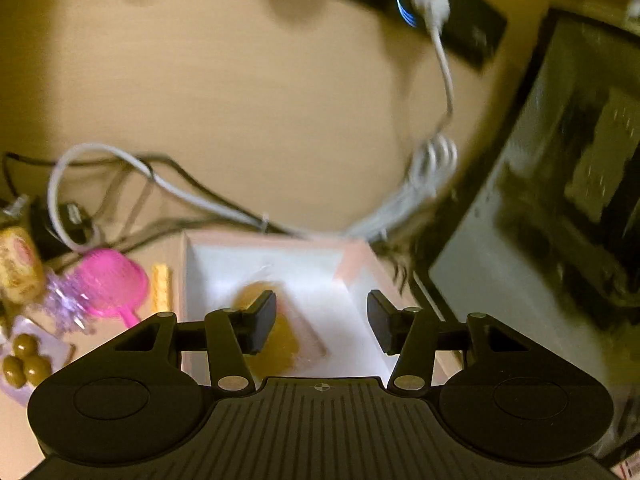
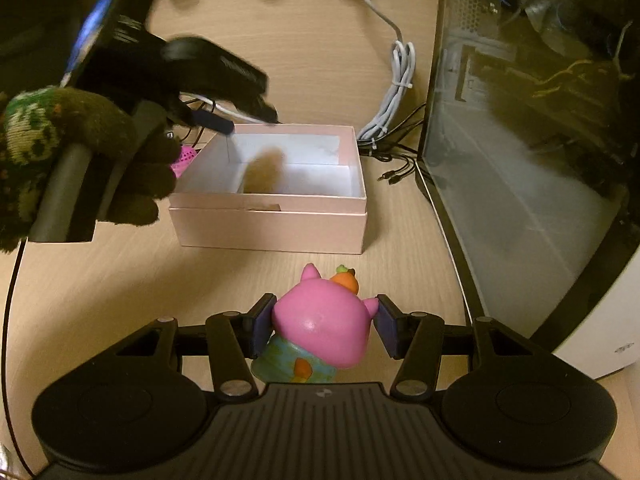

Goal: Organize objects
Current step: 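Carry the bread roll into the pink box with the left gripper while the right gripper grasps the pink toy, then release the pink toy into the box with the right gripper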

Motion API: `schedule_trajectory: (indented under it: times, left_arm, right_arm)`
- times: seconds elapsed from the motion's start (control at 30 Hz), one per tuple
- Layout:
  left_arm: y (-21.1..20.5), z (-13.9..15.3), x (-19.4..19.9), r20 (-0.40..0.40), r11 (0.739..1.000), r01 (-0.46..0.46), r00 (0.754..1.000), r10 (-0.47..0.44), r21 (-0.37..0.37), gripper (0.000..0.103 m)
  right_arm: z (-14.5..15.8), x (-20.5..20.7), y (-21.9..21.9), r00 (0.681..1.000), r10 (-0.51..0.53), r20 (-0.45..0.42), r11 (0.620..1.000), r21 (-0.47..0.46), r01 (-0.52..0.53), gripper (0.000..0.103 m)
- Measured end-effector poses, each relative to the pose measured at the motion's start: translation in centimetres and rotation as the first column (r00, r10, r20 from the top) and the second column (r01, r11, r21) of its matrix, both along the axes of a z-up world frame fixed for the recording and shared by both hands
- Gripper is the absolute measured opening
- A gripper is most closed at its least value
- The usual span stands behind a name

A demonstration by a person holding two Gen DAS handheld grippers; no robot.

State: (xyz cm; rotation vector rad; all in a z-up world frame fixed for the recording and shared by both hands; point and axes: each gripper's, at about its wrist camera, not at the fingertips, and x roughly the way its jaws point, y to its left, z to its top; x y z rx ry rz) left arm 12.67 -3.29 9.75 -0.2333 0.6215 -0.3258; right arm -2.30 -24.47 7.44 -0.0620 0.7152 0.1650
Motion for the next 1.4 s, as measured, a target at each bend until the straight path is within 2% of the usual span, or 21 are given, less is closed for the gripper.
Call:
schedule_trajectory:
  times: [0.1, 0.23, 0.37, 0.43, 0.47, 0.53, 0.6, 0.7, 0.8, 0.87, 1.03, 1.13, 1.2, 1.33, 1.4]
  left_arm:
    - [2.3, 0.2, -2.2, 0.026, 1.000, -0.024, 0.999, 0.024, -0.002, 0.055]
    - [6.1, -0.6, -6.1, 0.014, 0.995, -0.101, 0.995, 0.101, 0.014, 0.055]
    - [10.9, -1.8, -9.1, -0.080, 0.976, -0.219, 0.972, 0.219, 0.010, 0.055]
    - [12.8, -3.1, -10.5, -0.137, 0.964, -0.265, 0.955, 0.264, 0.014, 0.054]
    - [13.6, -3.6, -11.1, -0.157, 0.960, -0.280, 0.947, 0.280, 0.021, 0.054]
    - [14.8, -4.4, -11.9, -0.195, 0.955, -0.294, 0.935, 0.296, 0.039, 0.054]
    - [15.8, -5.0, -12.5, -0.225, 0.957, -0.286, 0.931, 0.289, 0.047, 0.054]
    - [16.7, -5.5, -12.4, -0.255, 0.961, -0.275, 0.927, 0.274, 0.034, 0.054]
    - [17.0, -5.7, -11.5, -0.266, 0.961, -0.274, 0.925, 0.271, 0.025, 0.054]
    - [16.8, -5.6, -10.8, -0.248, 0.965, -0.261, 0.933, 0.262, 0.038, 0.055]
    - [16.5, -5.0, -7.9, -0.137, 0.971, -0.194, 0.967, 0.213, 0.140, 0.055]
    - [16.8, -5.0, -5.4, -0.093, 0.966, -0.153, 0.980, 0.175, 0.207, 0.055]
    - [17.5, -4.7, -4.0, -0.079, 0.964, -0.147, 0.983, 0.168, 0.223, 0.055]
    - [19.1, -2.9, -0.9, -0.062, 0.978, -0.180, 0.980, 0.187, 0.108, 0.055]
    - [18.9, -2.5, 1.0, -0.049, 0.970, -0.215, 0.974, 0.222, 0.115, 0.055]
  right_arm:
    - [-0.1, 1.4, -0.1, 1.000, 0.008, -0.003, 1.000, 0.003, -0.008, 0.053]
    - [1.9, 5.1, 0.0, 0.997, 0.025, 0.071, 0.999, 0.023, -0.027, 0.053]
    - [4.5, 10.1, 1.0, 0.986, 0.012, 0.166, 0.999, 0.044, -0.020, 0.053]
    - [5.1, 12.7, 1.8, 0.983, 0.010, 0.181, 0.999, 0.050, -0.019, 0.053]
    - [5.2, 14.0, 2.3, 0.985, 0.014, 0.174, 0.999, 0.050, -0.023, 0.056]
    - [4.5, 16.5, 3.1, 0.992, 0.010, 0.122, 0.999, 0.040, -0.015, 0.087]
    - [3.8, 17.1, 3.7, 0.996, -0.021, 0.086, 0.999, 0.042, 0.017, 0.088]
    - [2.6, 15.3, 4.4, 0.999, -0.012, 0.046, 0.997, 0.079, 0.009, 0.088]
    - [1.3, 12.2, 5.5, 0.999, 0.016, 0.048, 0.999, 0.037, -0.017, 0.088]
    - [0.5, 9.9, 6.2, 0.998, 0.040, 0.049, 0.999, 0.004, -0.040, 0.089]
    - [-1.0, 4.6, 7.6, 0.997, 0.069, 0.034, 0.997, -0.044, -0.067, 0.098]
    - [-1.8, 2.4, 8.2, 0.998, 0.070, 0.003, 0.996, -0.056, -0.070, 0.098]
    - [-2.1, 1.3, 8.5, 0.998, 0.063, -0.005, 0.995, -0.075, -0.063, 0.100]
    - [-2.5, 0.2, 8.6, 0.999, 0.029, -0.029, 0.996, -0.080, -0.031, 0.103]
    - [-2.8, 0.1, 8.6, 0.999, 0.010, -0.047, 0.997, -0.081, -0.014, 0.103]
